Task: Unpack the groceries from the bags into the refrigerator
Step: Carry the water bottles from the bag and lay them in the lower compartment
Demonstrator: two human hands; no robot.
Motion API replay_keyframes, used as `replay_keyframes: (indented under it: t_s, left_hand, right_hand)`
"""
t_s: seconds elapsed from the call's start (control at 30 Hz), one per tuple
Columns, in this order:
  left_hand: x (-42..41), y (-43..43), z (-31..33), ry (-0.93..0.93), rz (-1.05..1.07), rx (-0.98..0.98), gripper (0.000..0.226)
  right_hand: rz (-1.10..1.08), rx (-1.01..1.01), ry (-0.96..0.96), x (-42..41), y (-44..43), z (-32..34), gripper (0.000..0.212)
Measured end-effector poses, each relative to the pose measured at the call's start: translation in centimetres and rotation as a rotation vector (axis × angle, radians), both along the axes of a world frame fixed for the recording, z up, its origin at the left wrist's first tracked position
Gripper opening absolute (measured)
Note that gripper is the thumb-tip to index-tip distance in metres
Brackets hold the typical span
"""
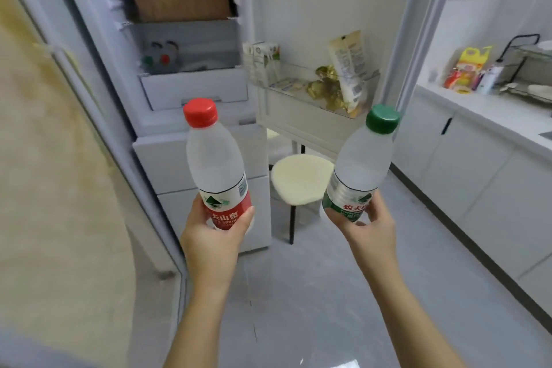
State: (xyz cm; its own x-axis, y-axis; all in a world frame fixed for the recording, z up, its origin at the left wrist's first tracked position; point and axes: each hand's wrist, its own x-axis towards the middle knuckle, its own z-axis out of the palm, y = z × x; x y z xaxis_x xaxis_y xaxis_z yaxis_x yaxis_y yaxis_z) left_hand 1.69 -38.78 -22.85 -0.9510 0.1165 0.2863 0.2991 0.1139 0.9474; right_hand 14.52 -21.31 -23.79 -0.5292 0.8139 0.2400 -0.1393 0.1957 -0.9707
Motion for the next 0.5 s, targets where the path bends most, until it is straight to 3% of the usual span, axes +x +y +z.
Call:
replay_keyframes:
  t_s: [0.17, 0.3, 0.5]
  left_hand:
    - [-1.9, -3.8, 1.7, 0.084, 0.155, -0.025, 0.051]
    - [-4.1, -6.2, 4.1, 0.149, 0.185, -0.015, 0.052]
    - [-6.9, -8.5, 5.8, 0.218, 0.206, -0.009, 0.05]
  right_hand:
    - [0.085, 0.065, 0.038, -4.1, -1.6, 1.8, 0.055]
    - [0.12, 0.124, 0.088, -7.3, -3.1, 4.1, 0.048]
    - [0.124, 0.225, 0.096, -10.6, -5.1, 6.1, 0.056]
